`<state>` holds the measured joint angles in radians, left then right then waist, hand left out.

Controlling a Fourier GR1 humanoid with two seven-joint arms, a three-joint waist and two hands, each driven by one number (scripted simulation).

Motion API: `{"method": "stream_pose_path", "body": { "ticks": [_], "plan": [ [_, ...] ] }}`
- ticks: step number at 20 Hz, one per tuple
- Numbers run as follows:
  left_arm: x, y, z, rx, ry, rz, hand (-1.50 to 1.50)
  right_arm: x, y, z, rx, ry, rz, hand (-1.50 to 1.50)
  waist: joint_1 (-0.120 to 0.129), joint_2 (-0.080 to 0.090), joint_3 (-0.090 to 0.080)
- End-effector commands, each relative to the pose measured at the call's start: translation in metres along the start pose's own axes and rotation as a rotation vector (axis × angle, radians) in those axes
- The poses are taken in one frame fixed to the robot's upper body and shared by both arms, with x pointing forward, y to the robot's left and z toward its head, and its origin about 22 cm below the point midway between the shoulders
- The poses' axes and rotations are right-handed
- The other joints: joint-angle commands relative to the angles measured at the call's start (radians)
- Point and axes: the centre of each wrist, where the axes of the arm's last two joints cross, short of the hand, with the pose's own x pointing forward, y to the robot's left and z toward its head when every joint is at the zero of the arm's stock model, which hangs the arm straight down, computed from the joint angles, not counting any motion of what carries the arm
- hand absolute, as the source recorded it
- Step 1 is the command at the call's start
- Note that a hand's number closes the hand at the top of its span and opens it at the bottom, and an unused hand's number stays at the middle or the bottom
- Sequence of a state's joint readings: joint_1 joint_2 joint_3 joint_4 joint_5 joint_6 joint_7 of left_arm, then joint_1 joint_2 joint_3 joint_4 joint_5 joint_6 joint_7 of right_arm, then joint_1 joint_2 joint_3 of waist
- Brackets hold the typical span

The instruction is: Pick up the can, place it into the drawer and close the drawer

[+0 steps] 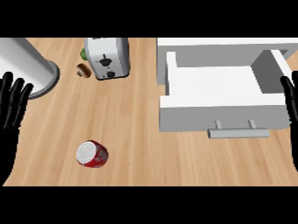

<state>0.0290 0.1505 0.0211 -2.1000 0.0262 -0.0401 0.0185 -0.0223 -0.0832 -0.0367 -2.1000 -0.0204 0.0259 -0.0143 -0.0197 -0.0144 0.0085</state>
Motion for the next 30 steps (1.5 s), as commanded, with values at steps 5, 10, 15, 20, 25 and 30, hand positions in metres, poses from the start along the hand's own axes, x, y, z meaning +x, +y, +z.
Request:
{"method": "stream_pose_path", "body": {
  "ticks": [5,10,15,20,25,30],
  "plan": [
    [0.008,-0.017,0.000,-0.446,-0.108,0.309,-1.50,-0.004,0.001,0.000,0.030,0.038,-0.025,-1.50,0.014,0.014,-0.010],
    [-0.007,0.021,0.036,-0.535,0.257,0.195,-1.50,-0.017,-0.017,0.030,-0.204,0.353,0.043,-1.50,0.025,0.012,-0.010],
    [0.016,0.058,0.031,-0.551,0.278,0.207,-1.50,-0.011,-0.043,0.027,-0.206,0.364,0.067,-1.50,0.024,0.013,-0.008],
    [0.028,0.079,0.054,-0.558,0.255,0.211,-1.50,-0.001,-0.053,0.067,-0.212,0.353,0.059,-1.50,0.023,0.011,-0.008],
    [0.027,0.096,0.043,-0.540,0.269,0.194,-1.50,0.002,-0.091,0.083,-0.211,0.353,0.050,-1.50,0.017,0.013,-0.008],
    [0.035,0.104,0.035,-0.489,0.345,0.302,-1.50,0.011,-0.085,0.079,-0.202,0.358,0.036,-1.50,0.015,0.013,-0.008]
  ]
}}
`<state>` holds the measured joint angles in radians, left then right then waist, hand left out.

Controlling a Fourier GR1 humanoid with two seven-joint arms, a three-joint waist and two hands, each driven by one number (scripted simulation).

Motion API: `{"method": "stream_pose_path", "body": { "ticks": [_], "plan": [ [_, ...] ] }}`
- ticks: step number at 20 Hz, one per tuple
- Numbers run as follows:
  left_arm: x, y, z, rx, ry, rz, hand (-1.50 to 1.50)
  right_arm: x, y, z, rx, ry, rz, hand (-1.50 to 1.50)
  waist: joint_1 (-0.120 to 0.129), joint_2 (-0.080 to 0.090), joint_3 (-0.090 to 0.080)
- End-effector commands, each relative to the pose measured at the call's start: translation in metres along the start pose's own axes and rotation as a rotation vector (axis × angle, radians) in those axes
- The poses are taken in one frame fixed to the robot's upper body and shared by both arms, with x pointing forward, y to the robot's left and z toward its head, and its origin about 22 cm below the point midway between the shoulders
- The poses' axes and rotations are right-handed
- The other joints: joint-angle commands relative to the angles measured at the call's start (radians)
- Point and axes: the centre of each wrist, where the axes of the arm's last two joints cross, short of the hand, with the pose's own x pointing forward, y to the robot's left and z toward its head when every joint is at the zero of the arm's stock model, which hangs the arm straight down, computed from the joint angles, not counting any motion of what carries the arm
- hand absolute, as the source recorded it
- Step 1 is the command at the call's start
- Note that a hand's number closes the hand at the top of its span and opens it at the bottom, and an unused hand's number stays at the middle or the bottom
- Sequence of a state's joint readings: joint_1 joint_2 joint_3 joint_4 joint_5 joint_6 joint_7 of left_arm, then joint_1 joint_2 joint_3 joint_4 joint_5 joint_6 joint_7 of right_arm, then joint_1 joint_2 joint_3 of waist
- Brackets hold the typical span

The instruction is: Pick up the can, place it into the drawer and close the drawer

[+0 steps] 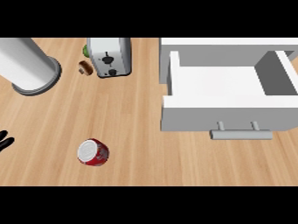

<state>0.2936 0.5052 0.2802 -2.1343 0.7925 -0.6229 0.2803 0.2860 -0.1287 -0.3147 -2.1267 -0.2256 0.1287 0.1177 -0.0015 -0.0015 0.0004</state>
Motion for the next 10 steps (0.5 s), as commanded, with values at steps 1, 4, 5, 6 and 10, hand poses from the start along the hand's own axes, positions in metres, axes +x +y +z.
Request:
{"method": "stream_pose_path", "body": {
  "ticks": [1,4,5,6,10],
  "plan": [
    [0.004,0.009,-0.001,0.022,0.017,0.064,-1.50,-0.010,-0.007,0.023,0.001,0.005,-0.011,-1.50,-0.004,0.000,0.000],
    [-0.011,0.003,-0.001,0.032,0.053,0.141,-1.50,0.005,-0.023,0.020,0.014,-0.006,0.025,-1.50,-0.004,0.000,0.000],
    [-0.006,0.018,0.005,0.045,0.056,0.164,-1.50,-0.010,-0.017,0.030,0.017,0.004,-0.012,-1.50,-0.005,0.000,0.000],
    [0.000,-0.005,-0.013,0.013,0.063,0.199,-1.50,-0.009,-0.024,0.024,0.025,0.002,0.016,-1.50,-0.005,0.001,0.000],
    [-0.009,0.001,-0.020,0.012,0.087,0.217,-1.50,-0.001,-0.031,0.034,0.022,-0.004,-0.014,-1.50,-0.005,0.000,0.000]
  ]
}}
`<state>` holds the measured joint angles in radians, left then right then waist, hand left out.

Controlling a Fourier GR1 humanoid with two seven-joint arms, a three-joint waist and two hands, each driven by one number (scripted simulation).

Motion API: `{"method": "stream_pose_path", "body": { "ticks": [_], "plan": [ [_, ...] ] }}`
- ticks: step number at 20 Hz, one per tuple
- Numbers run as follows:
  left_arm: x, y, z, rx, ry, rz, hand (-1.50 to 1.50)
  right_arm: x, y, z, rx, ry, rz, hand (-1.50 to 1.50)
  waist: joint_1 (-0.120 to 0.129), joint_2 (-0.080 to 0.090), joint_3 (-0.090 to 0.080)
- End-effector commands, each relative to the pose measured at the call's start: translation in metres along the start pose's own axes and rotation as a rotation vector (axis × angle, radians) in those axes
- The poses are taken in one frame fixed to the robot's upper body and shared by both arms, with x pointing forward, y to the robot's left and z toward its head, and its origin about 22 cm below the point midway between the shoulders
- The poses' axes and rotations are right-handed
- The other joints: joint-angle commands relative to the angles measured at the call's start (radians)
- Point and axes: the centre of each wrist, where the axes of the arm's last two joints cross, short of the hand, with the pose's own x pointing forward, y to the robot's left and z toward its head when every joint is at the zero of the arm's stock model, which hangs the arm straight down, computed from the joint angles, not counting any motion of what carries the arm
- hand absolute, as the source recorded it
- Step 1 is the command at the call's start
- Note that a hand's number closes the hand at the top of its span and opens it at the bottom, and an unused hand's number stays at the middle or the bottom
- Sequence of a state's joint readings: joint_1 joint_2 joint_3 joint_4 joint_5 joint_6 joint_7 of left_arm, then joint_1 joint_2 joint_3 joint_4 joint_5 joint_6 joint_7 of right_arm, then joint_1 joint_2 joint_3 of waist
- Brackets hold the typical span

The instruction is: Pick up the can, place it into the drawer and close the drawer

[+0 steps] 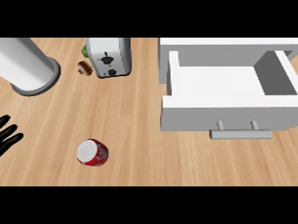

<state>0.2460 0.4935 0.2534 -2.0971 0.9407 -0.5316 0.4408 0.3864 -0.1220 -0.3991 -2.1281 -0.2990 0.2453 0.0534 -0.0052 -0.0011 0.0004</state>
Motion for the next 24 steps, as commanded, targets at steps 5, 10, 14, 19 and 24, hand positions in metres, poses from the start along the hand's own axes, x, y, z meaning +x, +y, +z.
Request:
{"method": "stream_pose_path", "body": {
  "ticks": [5,10,14,19,24],
  "plan": [
    [-0.027,-0.012,-0.039,-0.015,0.046,0.086,-1.50,-0.001,-0.006,0.016,0.013,-0.001,-0.010,-1.50,-0.005,0.001,0.000],
    [-0.047,-0.018,-0.033,0.007,0.055,0.074,-1.50,0.011,-0.011,0.007,-0.021,-0.019,-0.010,-1.50,0.004,0.000,-0.001],
    [-0.055,-0.019,-0.055,0.009,0.087,0.068,-1.50,0.017,-0.010,0.009,-0.002,-0.011,0.002,-1.50,0.002,0.001,-0.001],
    [-0.066,-0.019,-0.060,0.029,0.098,0.050,-1.50,0.011,-0.018,0.033,-0.008,-0.003,0.030,-1.50,-0.001,0.000,0.000],
    [-0.093,-0.015,-0.063,0.048,0.111,0.030,-1.50,0.012,-0.053,0.030,-0.004,0.004,0.004,-1.50,0.000,0.000,0.000]
  ]
}}
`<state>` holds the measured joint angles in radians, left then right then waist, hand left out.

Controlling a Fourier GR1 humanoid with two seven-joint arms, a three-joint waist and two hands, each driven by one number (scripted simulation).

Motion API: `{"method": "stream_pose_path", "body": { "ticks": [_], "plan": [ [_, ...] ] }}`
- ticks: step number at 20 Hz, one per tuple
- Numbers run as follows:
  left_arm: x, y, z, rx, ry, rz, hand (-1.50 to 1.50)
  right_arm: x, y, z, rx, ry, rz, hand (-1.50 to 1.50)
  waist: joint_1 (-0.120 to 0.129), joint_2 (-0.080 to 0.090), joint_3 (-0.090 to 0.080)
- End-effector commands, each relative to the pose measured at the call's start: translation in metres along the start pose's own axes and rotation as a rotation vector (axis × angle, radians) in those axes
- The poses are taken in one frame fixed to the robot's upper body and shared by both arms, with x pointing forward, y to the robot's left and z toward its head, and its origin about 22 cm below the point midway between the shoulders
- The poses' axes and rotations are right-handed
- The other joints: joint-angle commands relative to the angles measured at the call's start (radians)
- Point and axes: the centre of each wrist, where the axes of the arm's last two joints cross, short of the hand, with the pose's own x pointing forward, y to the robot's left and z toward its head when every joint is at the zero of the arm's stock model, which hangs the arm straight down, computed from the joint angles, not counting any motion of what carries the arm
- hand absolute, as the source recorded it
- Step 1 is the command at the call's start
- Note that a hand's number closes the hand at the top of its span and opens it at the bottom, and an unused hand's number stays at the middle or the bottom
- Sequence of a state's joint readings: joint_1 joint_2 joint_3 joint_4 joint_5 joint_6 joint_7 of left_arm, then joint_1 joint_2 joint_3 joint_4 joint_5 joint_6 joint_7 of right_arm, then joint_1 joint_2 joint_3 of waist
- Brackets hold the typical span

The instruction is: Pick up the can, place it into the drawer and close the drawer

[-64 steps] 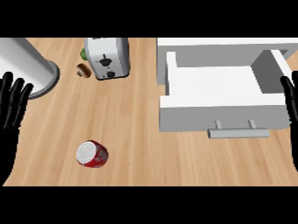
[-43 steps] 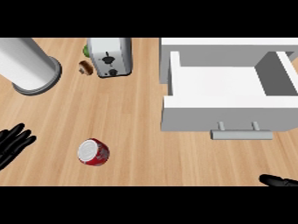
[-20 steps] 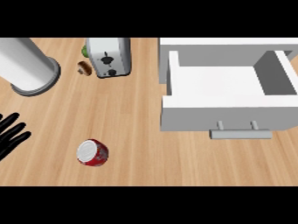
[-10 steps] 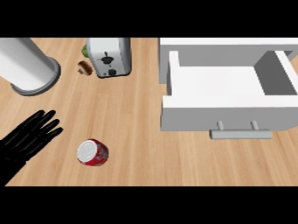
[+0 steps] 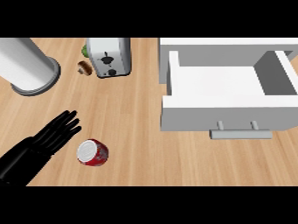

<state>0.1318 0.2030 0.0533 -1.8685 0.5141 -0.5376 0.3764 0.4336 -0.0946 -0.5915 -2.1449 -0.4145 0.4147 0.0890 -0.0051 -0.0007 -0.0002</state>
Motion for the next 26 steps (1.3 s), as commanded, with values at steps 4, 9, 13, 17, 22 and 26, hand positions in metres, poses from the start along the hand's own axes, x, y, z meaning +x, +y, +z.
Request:
{"method": "stream_pose_path", "body": {
  "ticks": [4,9,13,17,22,26],
  "plan": [
    [-0.050,0.005,-0.006,0.052,0.041,-0.030,-1.50,-0.004,-0.006,-0.013,0.001,-0.005,0.000,-1.50,0.004,0.001,0.000],
    [-0.066,0.024,-0.014,0.101,0.027,-0.050,-1.50,0.003,-0.020,0.004,0.009,-0.009,-0.004,-1.50,-0.002,0.000,0.000],
    [-0.098,0.012,-0.018,0.131,0.027,-0.046,-1.50,0.011,-0.004,0.010,0.010,-0.026,0.003,-1.50,-0.002,0.000,0.000],
    [-0.108,0.055,-0.013,0.152,0.039,-0.038,-1.50,0.000,-0.014,0.006,-0.005,-0.007,-0.017,-1.50,-0.002,0.001,0.000],
    [-0.129,0.064,0.001,0.142,0.065,-0.036,-1.50,0.009,-0.022,0.021,0.028,0.003,0.007,-1.50,-0.003,0.000,0.000],
    [-0.139,0.068,-0.018,0.149,0.092,-0.024,-1.50,0.011,-0.010,0.019,0.001,-0.006,-0.012,-1.50,-0.004,0.001,0.000]
  ]
}}
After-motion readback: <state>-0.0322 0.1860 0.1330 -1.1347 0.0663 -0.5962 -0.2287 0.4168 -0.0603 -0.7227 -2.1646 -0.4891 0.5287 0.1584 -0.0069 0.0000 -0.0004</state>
